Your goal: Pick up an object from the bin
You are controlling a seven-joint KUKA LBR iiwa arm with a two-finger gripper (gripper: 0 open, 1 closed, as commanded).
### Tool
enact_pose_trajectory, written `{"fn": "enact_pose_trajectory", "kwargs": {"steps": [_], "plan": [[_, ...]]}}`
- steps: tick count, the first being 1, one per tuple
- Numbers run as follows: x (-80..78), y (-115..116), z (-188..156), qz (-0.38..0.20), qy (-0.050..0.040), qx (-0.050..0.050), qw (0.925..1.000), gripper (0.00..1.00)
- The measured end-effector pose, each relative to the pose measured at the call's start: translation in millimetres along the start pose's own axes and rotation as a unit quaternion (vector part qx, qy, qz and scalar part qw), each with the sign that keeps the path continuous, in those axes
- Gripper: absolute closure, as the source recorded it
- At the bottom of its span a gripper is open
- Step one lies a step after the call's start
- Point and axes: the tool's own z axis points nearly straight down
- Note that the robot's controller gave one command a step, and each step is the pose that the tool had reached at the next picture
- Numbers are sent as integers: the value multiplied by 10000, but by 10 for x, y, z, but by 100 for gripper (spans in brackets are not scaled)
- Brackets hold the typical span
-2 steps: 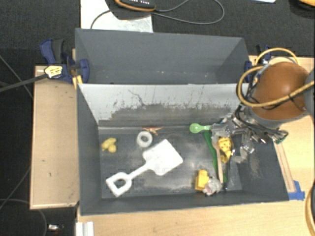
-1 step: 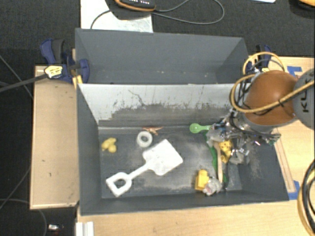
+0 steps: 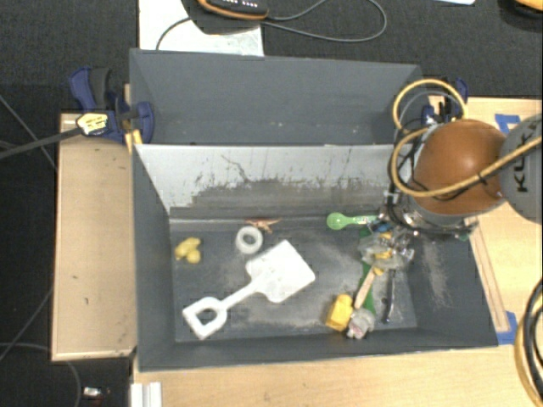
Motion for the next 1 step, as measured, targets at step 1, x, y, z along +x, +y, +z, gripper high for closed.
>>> {"fn": "enact_pose_trajectory", "kwargs": {"steps": [1], "plan": [[0, 0, -1, 7, -1, -1, 10000, 100]]}}
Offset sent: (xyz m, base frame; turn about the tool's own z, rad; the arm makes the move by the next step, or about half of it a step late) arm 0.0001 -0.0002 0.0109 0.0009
